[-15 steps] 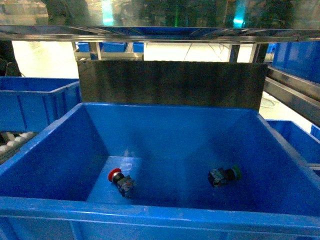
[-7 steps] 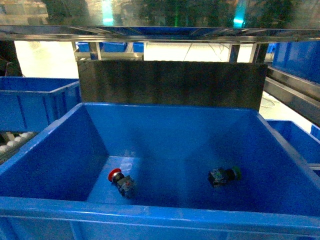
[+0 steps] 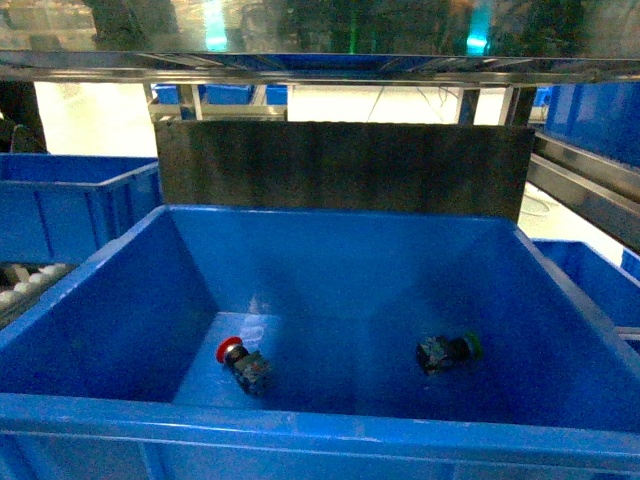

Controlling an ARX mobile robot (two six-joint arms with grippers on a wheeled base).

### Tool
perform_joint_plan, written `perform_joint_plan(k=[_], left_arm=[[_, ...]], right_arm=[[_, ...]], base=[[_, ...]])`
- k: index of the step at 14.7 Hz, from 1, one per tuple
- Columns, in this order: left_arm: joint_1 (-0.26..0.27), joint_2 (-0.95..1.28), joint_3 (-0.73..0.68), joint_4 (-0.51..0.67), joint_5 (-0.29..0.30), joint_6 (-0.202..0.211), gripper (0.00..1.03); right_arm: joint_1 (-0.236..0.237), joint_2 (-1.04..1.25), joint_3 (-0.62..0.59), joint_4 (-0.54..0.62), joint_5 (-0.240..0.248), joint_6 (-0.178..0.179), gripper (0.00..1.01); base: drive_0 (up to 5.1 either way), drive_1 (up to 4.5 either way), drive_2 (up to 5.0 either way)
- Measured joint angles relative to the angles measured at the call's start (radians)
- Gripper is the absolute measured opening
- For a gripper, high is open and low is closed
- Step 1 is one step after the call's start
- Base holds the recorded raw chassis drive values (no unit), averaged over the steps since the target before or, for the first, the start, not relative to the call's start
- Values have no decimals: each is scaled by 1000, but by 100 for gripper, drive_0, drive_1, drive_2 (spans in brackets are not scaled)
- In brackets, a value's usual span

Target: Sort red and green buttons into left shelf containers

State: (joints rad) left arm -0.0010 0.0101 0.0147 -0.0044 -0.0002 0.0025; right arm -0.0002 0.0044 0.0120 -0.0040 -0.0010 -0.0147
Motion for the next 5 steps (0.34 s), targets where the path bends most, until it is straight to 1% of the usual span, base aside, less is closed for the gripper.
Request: perform_joint_plan(k=[5], left_arm=[[0, 0, 0, 0, 0, 0, 98]], right_arm=[[0, 0, 0, 0, 0, 0, 98]], base=[[0, 0, 0]])
